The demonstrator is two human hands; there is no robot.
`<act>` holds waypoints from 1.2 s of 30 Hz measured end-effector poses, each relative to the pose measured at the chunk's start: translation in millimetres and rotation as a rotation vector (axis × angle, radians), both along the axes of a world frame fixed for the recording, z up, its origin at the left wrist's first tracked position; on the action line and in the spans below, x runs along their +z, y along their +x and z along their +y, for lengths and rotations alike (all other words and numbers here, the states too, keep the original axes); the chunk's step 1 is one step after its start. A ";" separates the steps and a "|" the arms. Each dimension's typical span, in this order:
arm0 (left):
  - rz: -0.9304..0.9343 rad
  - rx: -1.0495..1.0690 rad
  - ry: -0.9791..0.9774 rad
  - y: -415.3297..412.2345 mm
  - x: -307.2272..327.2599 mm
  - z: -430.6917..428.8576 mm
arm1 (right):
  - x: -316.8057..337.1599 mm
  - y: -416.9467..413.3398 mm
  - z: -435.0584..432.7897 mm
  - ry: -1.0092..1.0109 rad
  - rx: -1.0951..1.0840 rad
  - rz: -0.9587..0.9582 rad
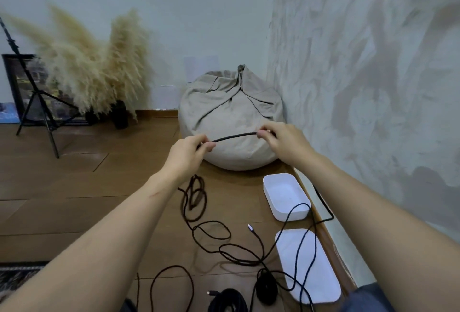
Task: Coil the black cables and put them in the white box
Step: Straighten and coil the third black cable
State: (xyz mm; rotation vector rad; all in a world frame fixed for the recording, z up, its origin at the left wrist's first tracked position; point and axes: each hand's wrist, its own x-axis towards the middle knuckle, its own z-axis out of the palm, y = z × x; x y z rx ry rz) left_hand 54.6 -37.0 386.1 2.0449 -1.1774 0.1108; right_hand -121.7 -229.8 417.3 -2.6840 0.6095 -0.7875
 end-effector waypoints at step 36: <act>-0.259 -0.090 0.088 -9.5 -15.4 -8.5 | -0.8 14.2 24.5 -0.018 0.148 0.045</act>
